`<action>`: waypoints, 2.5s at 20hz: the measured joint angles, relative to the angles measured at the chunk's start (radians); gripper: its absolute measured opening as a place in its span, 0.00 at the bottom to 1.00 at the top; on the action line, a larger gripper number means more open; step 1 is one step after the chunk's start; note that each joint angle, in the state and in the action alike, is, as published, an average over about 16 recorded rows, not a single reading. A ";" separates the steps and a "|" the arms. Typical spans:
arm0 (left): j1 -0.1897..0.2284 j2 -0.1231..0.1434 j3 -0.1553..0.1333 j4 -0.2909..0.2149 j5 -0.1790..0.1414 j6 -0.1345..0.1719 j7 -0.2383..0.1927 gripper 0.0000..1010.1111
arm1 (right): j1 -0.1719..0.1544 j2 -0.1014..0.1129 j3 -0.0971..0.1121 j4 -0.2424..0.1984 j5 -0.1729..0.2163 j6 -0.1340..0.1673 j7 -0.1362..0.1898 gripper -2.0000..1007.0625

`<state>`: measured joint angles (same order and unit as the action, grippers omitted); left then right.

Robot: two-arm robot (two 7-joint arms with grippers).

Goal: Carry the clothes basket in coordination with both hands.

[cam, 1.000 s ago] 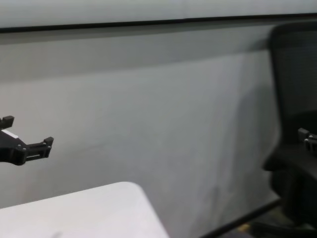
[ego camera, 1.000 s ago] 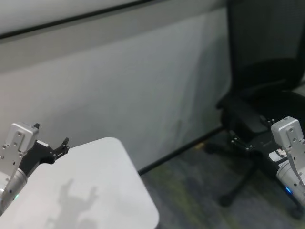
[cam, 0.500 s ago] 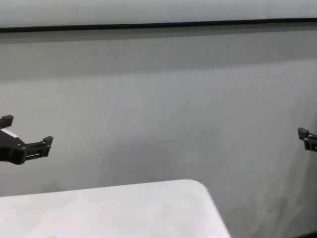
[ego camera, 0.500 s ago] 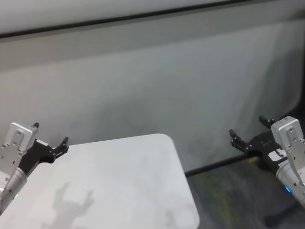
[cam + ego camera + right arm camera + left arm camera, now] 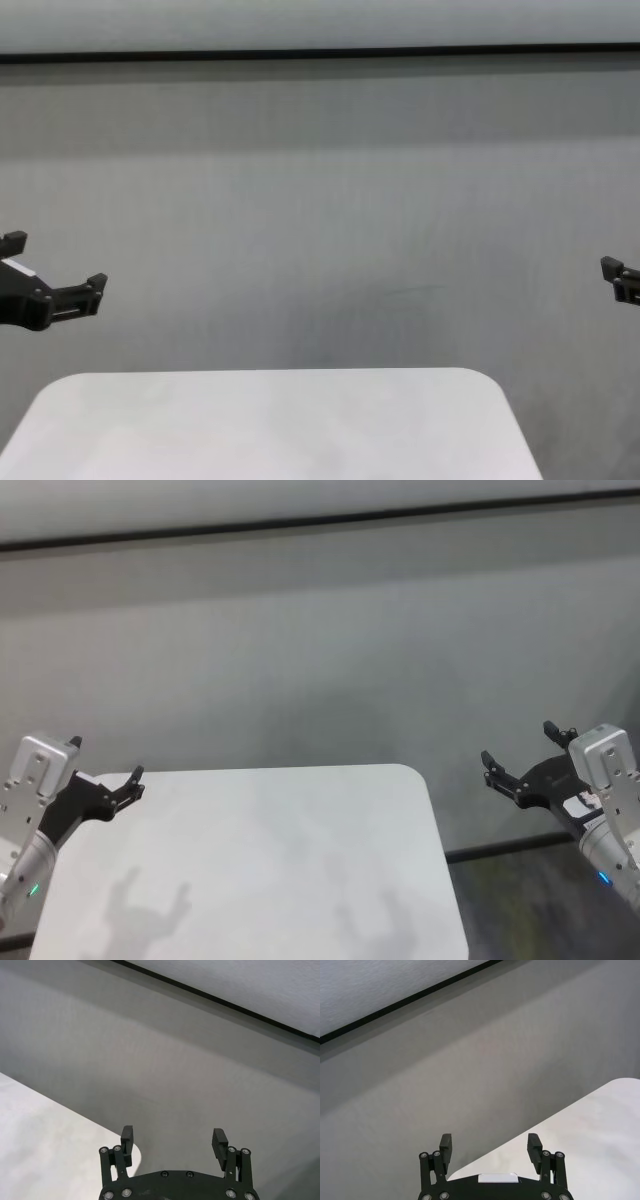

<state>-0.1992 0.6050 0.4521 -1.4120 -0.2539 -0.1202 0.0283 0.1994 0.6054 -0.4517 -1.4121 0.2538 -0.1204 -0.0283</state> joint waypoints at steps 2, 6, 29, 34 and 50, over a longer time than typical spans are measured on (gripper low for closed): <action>0.000 0.000 0.000 0.000 0.000 0.000 0.000 0.99 | 0.000 0.000 0.000 0.000 0.000 0.000 0.000 0.99; 0.000 0.000 0.000 0.000 0.000 0.000 0.000 0.99 | 0.000 0.000 0.000 0.000 0.000 0.000 0.000 0.99; 0.000 0.000 -0.001 0.000 0.000 0.000 0.000 0.99 | 0.000 -0.001 0.000 0.000 0.000 0.000 0.000 0.99; 0.000 0.000 -0.001 0.000 0.000 0.000 0.000 0.99 | 0.000 -0.001 0.000 0.000 0.000 0.000 0.000 0.99; 0.000 0.000 -0.001 0.000 0.000 0.000 0.000 0.99 | 0.000 -0.001 0.000 0.000 0.000 0.000 0.000 0.99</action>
<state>-0.1996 0.6046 0.4513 -1.4120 -0.2539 -0.1206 0.0282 0.1994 0.6047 -0.4513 -1.4121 0.2538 -0.1205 -0.0283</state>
